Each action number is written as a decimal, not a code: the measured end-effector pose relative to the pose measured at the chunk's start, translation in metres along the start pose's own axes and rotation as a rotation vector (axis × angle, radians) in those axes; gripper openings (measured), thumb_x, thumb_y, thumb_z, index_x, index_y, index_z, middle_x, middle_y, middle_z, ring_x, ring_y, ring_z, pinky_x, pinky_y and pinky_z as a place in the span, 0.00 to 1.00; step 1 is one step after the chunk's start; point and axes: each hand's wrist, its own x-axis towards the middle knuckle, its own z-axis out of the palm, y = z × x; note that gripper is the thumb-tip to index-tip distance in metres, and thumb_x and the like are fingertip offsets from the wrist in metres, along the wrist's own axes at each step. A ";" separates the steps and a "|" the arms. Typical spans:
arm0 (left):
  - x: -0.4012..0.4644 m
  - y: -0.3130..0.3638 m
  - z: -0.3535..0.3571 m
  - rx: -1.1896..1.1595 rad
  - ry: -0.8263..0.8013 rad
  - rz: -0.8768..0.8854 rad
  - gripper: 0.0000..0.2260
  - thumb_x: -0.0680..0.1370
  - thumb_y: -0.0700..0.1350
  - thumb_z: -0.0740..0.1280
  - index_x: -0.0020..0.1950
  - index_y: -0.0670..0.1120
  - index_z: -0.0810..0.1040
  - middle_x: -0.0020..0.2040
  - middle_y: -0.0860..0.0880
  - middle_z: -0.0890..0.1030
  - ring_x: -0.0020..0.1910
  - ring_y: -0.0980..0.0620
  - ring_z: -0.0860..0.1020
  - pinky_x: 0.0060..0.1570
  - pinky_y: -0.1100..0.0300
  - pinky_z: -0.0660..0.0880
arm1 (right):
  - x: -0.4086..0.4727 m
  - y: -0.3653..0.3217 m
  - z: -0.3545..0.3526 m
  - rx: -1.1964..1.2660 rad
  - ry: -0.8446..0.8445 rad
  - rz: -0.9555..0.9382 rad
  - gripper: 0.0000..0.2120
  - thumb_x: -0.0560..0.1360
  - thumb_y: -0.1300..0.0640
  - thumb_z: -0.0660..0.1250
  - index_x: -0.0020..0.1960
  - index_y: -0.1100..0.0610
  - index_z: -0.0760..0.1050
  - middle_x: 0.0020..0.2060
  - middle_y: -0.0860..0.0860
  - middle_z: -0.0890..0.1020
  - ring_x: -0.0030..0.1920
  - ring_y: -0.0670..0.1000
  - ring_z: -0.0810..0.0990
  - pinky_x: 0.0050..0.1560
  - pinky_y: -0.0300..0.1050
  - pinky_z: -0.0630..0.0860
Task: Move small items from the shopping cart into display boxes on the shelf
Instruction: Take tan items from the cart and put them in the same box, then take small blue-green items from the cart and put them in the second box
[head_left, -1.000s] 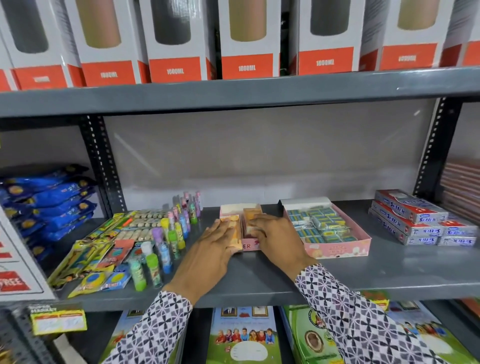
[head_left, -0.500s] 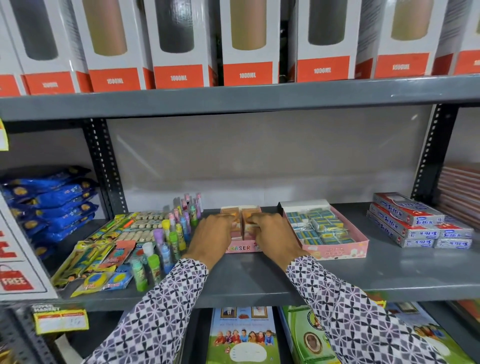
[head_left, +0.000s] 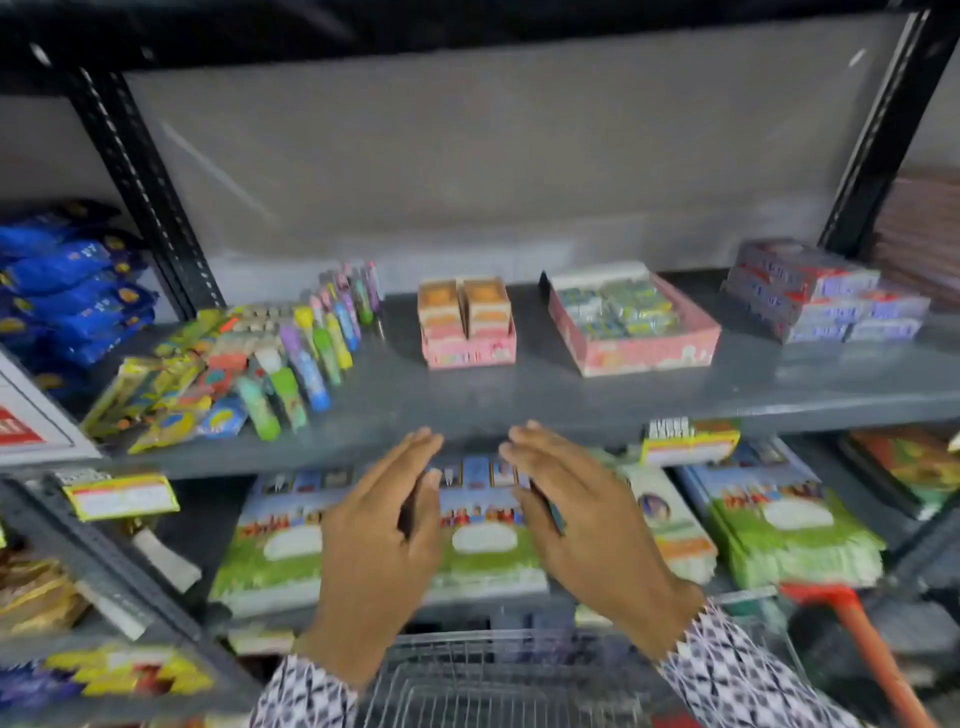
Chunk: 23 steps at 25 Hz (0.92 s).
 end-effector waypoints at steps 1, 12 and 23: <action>-0.033 0.000 0.006 -0.018 -0.053 -0.041 0.15 0.81 0.43 0.67 0.67 0.45 0.83 0.65 0.52 0.83 0.64 0.59 0.80 0.67 0.71 0.70 | -0.036 -0.002 0.007 0.023 -0.057 0.014 0.15 0.79 0.63 0.71 0.65 0.58 0.82 0.65 0.52 0.83 0.69 0.50 0.79 0.71 0.43 0.73; -0.296 -0.111 0.172 0.163 -1.115 -0.501 0.20 0.83 0.47 0.65 0.75 0.49 0.74 0.69 0.44 0.82 0.58 0.43 0.84 0.60 0.48 0.80 | -0.297 0.121 0.112 -0.084 -0.994 0.918 0.18 0.77 0.61 0.67 0.67 0.55 0.79 0.63 0.55 0.84 0.54 0.58 0.85 0.55 0.46 0.80; -0.498 -0.146 0.368 0.117 -1.403 -0.485 0.25 0.77 0.54 0.69 0.74 0.52 0.74 0.71 0.45 0.78 0.69 0.42 0.77 0.62 0.48 0.79 | -0.503 0.201 0.235 -0.111 -1.169 1.252 0.24 0.77 0.64 0.66 0.72 0.56 0.72 0.68 0.60 0.77 0.66 0.63 0.77 0.64 0.51 0.75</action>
